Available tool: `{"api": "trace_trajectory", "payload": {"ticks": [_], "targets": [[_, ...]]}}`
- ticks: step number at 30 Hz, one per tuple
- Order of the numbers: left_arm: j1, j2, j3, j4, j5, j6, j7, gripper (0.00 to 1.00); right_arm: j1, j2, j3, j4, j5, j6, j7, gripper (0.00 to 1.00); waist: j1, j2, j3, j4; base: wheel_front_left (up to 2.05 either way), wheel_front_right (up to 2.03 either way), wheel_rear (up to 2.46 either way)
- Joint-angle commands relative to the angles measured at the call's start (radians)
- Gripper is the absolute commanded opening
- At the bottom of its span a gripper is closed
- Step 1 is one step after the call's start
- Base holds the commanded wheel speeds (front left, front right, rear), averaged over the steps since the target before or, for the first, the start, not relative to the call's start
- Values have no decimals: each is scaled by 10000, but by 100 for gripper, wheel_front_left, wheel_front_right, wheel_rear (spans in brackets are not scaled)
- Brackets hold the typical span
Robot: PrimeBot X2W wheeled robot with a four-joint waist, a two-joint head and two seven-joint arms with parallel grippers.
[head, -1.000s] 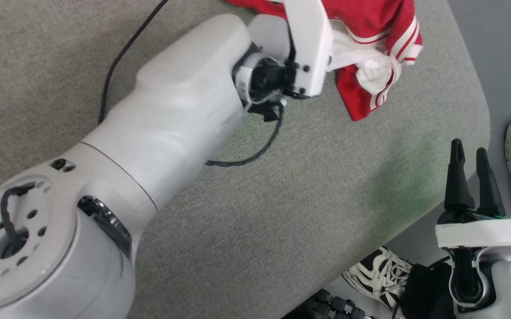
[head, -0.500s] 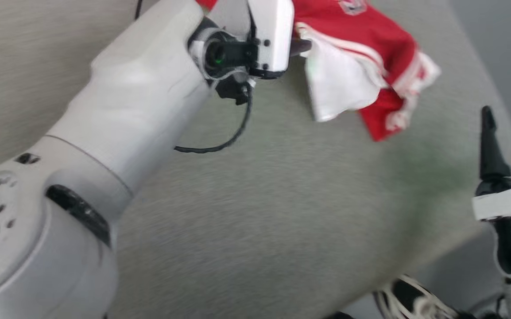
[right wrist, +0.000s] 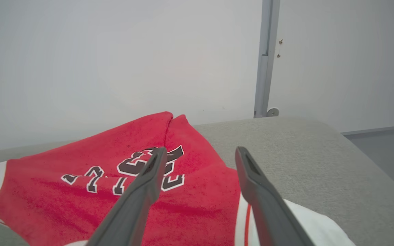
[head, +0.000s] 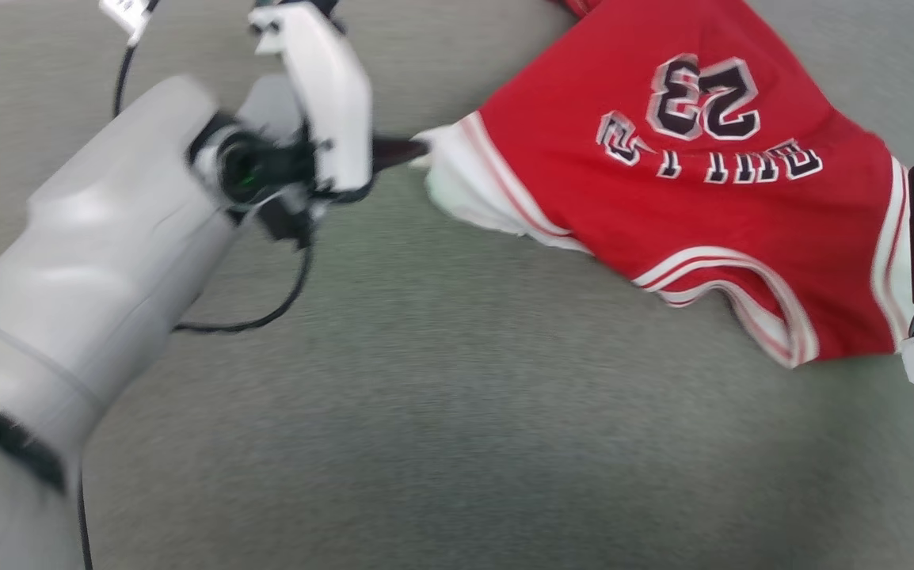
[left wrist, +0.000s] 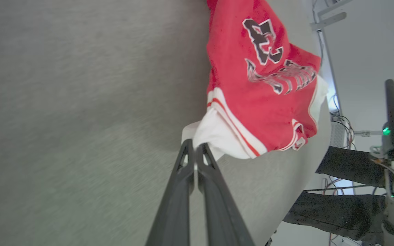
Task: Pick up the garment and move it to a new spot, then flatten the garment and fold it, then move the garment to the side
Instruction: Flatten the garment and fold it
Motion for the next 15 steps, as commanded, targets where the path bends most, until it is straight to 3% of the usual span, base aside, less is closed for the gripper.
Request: {"api": "trace_trajectory", "payload": {"ticks": [1, 8, 15], "targets": [[240, 149, -30, -4, 126, -41, 29, 0, 131, -25, -40, -66, -27, 1, 80, 100, 0, -1, -504, 883, 0, 0, 0], [1040, 1758, -69, -548, -128, -33, 766, 0, 340, 29, -90, -577, -220, 1, 718, 100, 0, -1, -739, 1529, 0, 0, 0], [1104, 3128, -194, -670, 175, 118, 1137, 0, 601, 114, -132, -890, -242, 1, 1041, 100, 0, -1, -710, 1511, 0, 0, 0]]}}
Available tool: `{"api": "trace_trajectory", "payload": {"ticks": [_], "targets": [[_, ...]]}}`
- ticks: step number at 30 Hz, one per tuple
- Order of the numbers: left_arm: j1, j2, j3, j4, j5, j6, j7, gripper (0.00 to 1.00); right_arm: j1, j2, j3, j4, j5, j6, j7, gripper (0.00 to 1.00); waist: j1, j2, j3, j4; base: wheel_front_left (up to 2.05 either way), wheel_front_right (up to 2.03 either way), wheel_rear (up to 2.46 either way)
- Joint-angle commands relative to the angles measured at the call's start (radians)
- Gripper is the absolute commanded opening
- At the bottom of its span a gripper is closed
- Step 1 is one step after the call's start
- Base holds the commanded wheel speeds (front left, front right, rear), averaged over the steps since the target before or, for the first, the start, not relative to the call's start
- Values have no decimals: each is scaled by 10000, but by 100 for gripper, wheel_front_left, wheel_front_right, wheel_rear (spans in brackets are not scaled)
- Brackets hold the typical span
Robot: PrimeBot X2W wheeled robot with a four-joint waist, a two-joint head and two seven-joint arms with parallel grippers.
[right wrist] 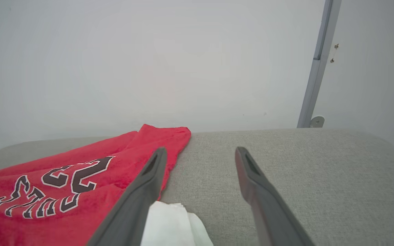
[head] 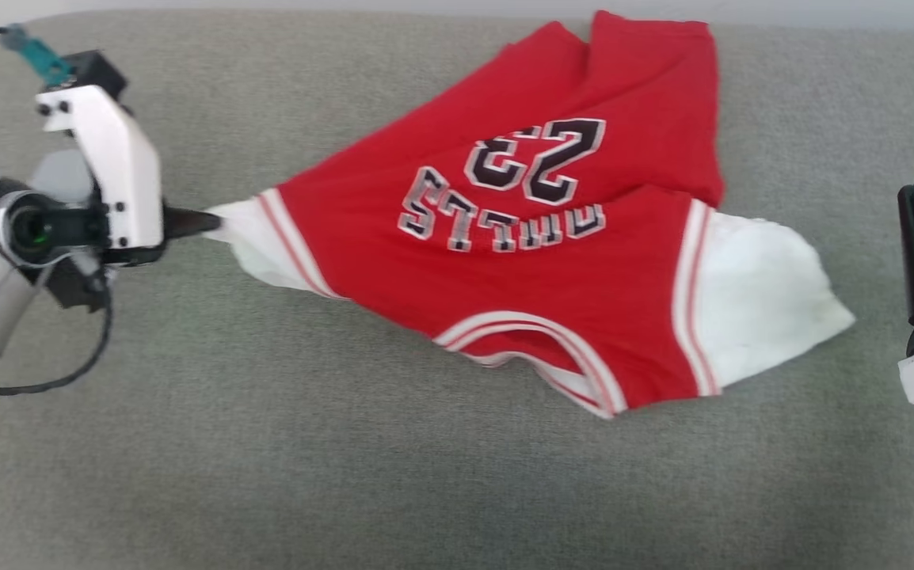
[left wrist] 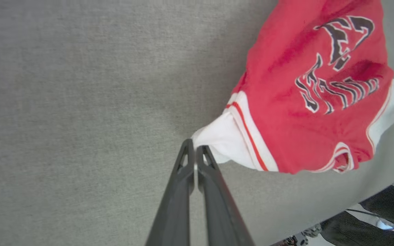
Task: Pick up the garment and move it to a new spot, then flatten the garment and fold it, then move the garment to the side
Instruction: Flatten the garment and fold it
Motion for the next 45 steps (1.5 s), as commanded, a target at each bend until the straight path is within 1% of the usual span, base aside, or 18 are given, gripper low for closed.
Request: {"api": "trace_trajectory", "payload": {"ticks": [1, 5, 9, 13, 16, 17, 18, 19, 20, 25, 26, 31, 34, 37, 38, 40, 42, 45], "targets": [[-61, 12, -30, 83, 217, 125, -164, 0, 98, 18, 23, -64, -43, 1, 29, 100, 0, 0, 70, -100, 0, 0, 0], [156, 66, -272, 521, 893, 405, -691, 0, 100, 36, 83, -157, -108, 1, 174, 100, 0, 0, 199, -444, 0, 0, 0], [503, -43, -449, 1111, 1598, 411, -1496, 0, 170, -9, 177, -246, -121, 1, 320, 100, 0, 0, 368, -782, 0, 0, 0], [818, -245, -329, 1669, 1518, 280, -2002, 0, 171, -57, 257, -378, -157, 1, 452, 100, 0, 0, 568, -998, 0, 0, 0], [869, -464, -96, 2050, 1357, 135, -2522, 0, 174, -105, 380, -440, -209, 1, 657, 100, 0, 0, 658, -968, 0, 0, 0], [834, -515, -14, 2080, 1309, 94, -2738, 11, 166, -141, 427, -453, -216, 1, 702, 100, 0, 0, 658, -919, 0, 0, 0], [794, -543, 30, 2068, 1355, 28, -2996, 42, 148, -197, 483, -452, -248, 1, 802, 100, 0, 0, 640, -865, 0, 0, 0], [784, -574, 72, 1977, 1404, -30, -3246, 87, 129, -273, 573, -435, -253, 1, 897, 100, 0, 0, 603, -804, 0, 0, 0], [819, -627, 208, 1905, 1285, -50, -3476, 100, 121, -393, 691, -431, -323, 1, 1017, 100, 0, 0, 566, -721, 0, 0, 0], [1119, -491, 361, 1168, 1494, -124, -4823, 100, 150, -1216, 1512, -392, -596, 1, 1813, 100, 0, 0, 338, -223, 0, 0, 0], [1119, -491, 361, 1168, 1494, -124, -4823, 100, 150, -1216, 1512, -392, -596, 1, 1813, 100, 0, 0, 338, -223, 0, 0, 0], [1770, -370, 510, 368, 1690, -131, -6448, 100, -93, -2252, 2199, -211, -436, 0, 2729, 100, 0, 0, 99, 300, 0, 0, 0], [2282, -451, 524, 63, 2058, -128, -7760, 100, -173, -2933, 2551, -128, -194, 0, 3399, 100, 0, 0, 5, 609, 0, 0, 0], [2826, -635, 501, -284, 2550, 147, -9314, 100, -298, -3619, 2910, -100, 166, 0, 4211, 100, 0, 0, -29, 868, 0, 0, 0], [2945, -678, 529, -442, 2808, 294, -9661, 100, -335, -3851, 3026, -78, 317, 0, 4507, 100, 0, 0, -18, 939, 0, 0, 0], [3302, -834, 687, -817, 3340, 666, -9943, 100, -357, -4259, 3148, 6, 614, 0, 5091, 100, 0, 0, 41, 1115, 0, 0, 0], [3526, -957, 1670, -1449, 3970, 1149, -10007, 100, -505, -4565, 3194, 103, 909, 0, 5590, 100, 0, 0, 143, 1271, 0, 0, 0], [4714, -1254, 3413, -2741, 5584, 1951, -9992, 100, -676, -4874, 3096, 356, 1216, 0, 6167, 100, 0, 0, 335, 1478, 0, 0, 0]]}}
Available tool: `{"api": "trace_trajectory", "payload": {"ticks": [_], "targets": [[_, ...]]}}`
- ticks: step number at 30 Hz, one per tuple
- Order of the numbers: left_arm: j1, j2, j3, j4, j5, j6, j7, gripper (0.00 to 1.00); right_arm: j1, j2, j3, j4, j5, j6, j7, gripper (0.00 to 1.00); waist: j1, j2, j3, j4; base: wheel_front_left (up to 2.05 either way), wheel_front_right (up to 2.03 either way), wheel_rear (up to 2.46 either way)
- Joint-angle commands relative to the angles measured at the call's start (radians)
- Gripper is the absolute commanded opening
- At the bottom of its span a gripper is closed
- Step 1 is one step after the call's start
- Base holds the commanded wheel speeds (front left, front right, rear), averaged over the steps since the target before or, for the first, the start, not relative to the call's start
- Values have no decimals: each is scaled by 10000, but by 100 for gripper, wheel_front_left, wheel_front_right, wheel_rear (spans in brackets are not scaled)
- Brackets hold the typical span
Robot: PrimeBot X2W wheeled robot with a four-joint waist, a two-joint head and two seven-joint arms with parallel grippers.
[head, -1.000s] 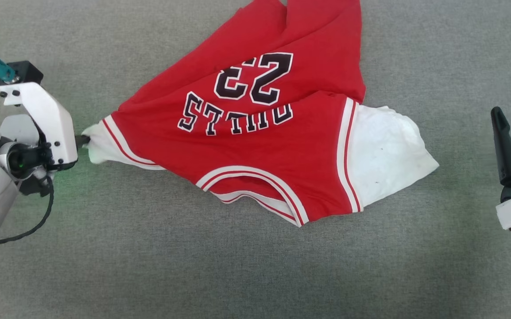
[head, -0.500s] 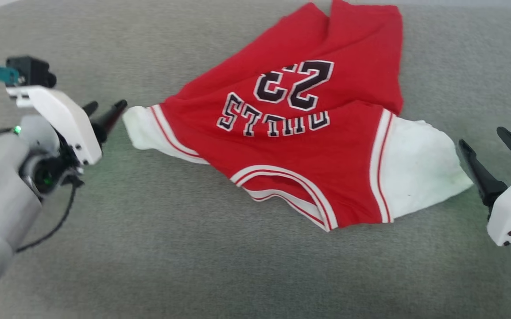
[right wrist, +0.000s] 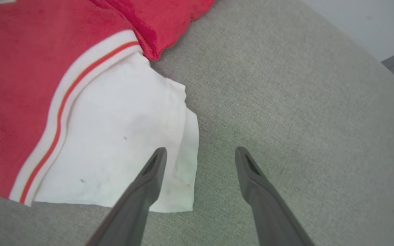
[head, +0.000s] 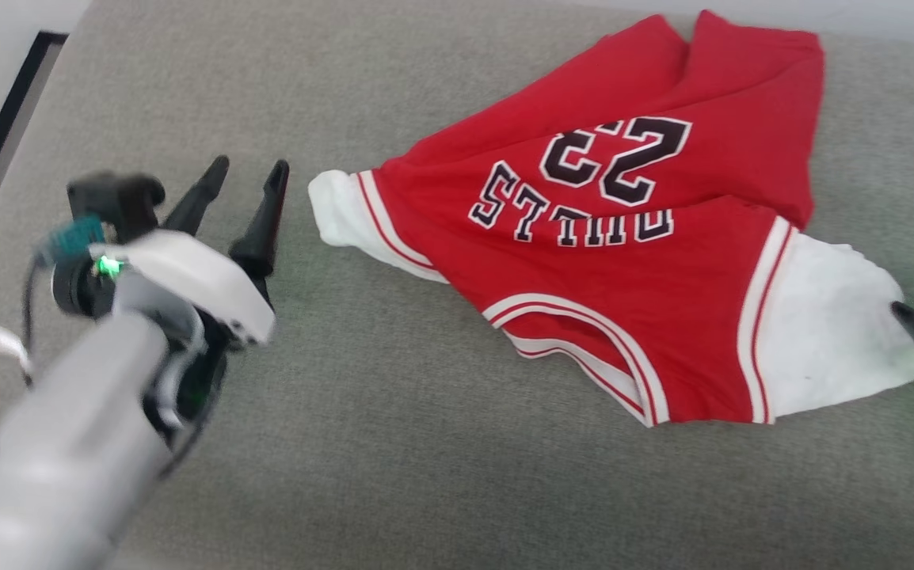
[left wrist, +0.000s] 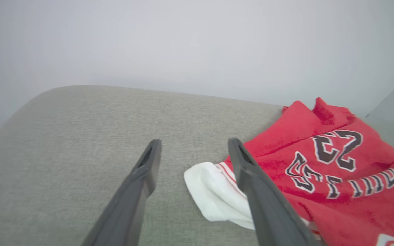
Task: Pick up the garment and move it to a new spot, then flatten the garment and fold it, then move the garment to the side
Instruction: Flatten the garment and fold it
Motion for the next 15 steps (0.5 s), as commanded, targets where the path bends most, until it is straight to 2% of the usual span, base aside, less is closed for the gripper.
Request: {"api": "trace_trajectory", "payload": {"ticks": [1, 4, 6, 9, 14, 15], "targets": [[807, -170, 508, -476, 752, 326, -40, 100, -61, -45, -12, 166, 161, -2, 233, 100, 0, -1, 170, 195, 0, 0, 0], [2143, -580, 1950, -1768, 2522, 918, -46, 100, -131, -116, 129, 471, 571, -2, 769, 100, 0, -1, 266, 336, 0, 0, 0], [3052, -927, 2696, -2446, 3580, 1132, -46, 100, -160, -85, 160, 683, 841, -2, 1003, 100, 0, -1, 314, 434, 0, 0, 0], [4216, -1460, 3702, -3282, 4872, 1144, -47, 100, -251, -125, 203, 906, 1090, -2, 1130, 100, 0, -1, 417, 545, 0, 0, 0], [5491, -2369, 5164, -4023, 6322, 647, -48, 100, -363, -68, 579, 1359, 1101, -2, 1182, 100, 0, -1, 596, 619, 0, 0, 0], [5614, -2529, 5427, -4116, 6603, 524, -48, 100, -399, -59, 700, 1430, 1061, -2, 1141, 67, 0, -1, 621, 615, 0, 0, 0]]}}
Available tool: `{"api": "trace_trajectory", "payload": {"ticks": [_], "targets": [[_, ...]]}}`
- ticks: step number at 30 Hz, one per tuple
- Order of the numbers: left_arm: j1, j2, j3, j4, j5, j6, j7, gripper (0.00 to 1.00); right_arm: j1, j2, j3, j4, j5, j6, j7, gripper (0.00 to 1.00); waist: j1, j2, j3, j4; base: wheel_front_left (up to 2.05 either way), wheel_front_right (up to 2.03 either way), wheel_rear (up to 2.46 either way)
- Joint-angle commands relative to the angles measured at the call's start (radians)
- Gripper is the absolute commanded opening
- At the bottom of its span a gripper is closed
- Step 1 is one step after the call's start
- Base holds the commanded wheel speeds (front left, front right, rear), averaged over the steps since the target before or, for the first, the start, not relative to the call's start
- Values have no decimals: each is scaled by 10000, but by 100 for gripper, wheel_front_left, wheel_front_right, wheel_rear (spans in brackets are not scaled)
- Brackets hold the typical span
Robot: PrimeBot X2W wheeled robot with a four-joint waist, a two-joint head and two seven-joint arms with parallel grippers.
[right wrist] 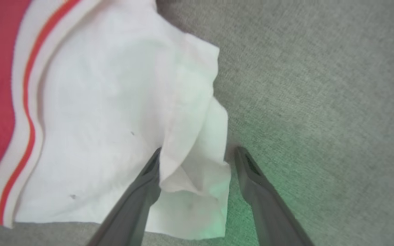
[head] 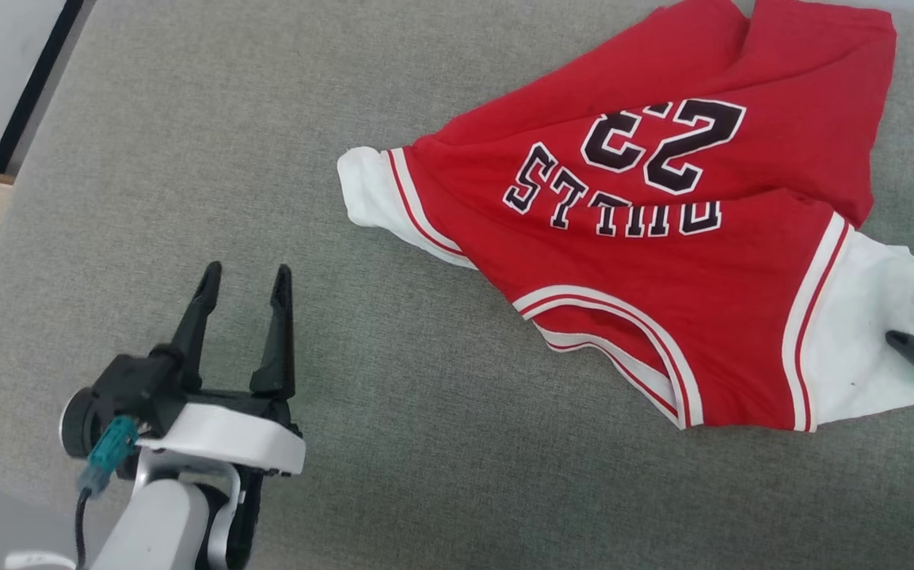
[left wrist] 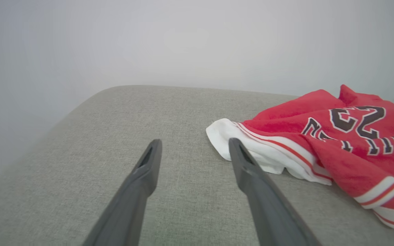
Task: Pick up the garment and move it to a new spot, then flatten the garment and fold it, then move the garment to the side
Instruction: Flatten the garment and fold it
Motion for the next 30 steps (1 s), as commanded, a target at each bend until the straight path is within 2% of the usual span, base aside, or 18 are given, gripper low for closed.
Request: {"api": "trace_trajectory", "payload": {"ticks": [1, 3, 9, 11, 18, 22, 23, 24, 25, 26, 28, 30], "targets": [[195, -209, 332, -117, 348, -190, -48, 100, 19, 121, 275, 251, -84, -2, -113, 29, 0, -1, 46, -5, 0, 0, 0], [455, -559, 787, -183, 686, -492, -48, 100, -70, 265, 198, 527, -46, -4, -312, 0, 0, -1, 62, -26, 0, 0, 0], [849, -1348, 1831, -194, 1385, -1377, -49, 100, 51, 417, -881, 1198, 114, -31, -1251, 0, 0, -1, 4, -271, 0, 0, 0], [906, -1439, 1977, -192, 1431, -1514, -47, 100, 98, 437, -1112, 1295, 112, -30, -1425, 0, 0, -1, -3, -330, 0, 0, 0], [1007, -1853, 2584, -127, 1911, -2212, -47, 100, 494, 465, -2979, 1613, -96, -24, -2531, 0, 0, -1, -32, -685, 0, 0, 0], [1029, -1936, 2596, 36, 1955, -2441, -49, 100, 665, 692, -3343, 1524, -292, -24, -2857, 0, 0, -1, -29, -863, 0, 0, 0], [1004, -1916, 2569, 75, 1962, -2492, -49, 100, 674, 783, -3375, 1472, -337, -22, -2970, 7, 0, -1, -42, -902, 0, 0, 0], [956, -1903, 2565, 109, 1900, -2512, -49, 100, 668, 838, -3422, 1418, -425, -22, -3120, 40, 0, -1, -46, -940, 0, 0, 0], [895, -1897, 2505, 160, 1716, -2539, -49, 100, 646, 914, -3460, 1409, -522, -22, -3291, 82, 0, -1, -66, -980, 0, 0, 0], [796, -1821, 2423, 176, 1600, -2574, -49, 100, 632, 1015, -3490, 1406, -608, -22, -3455, 100, 0, -1, -84, -1010, 0, 0, 0], [526, -1464, 2060, 188, 1347, -2586, -48, 100, 581, 1199, -3618, 1325, -813, -22, -3910, 100, 0, -1, -118, -1067, 0, 0, 0], [212, -791, 1209, 249, 915, -2596, -33, 100, 638, 1372, -3767, 1166, -976, -22, -4347, 100, 0, -1, -170, -1124, 0, 0, 0]]}}
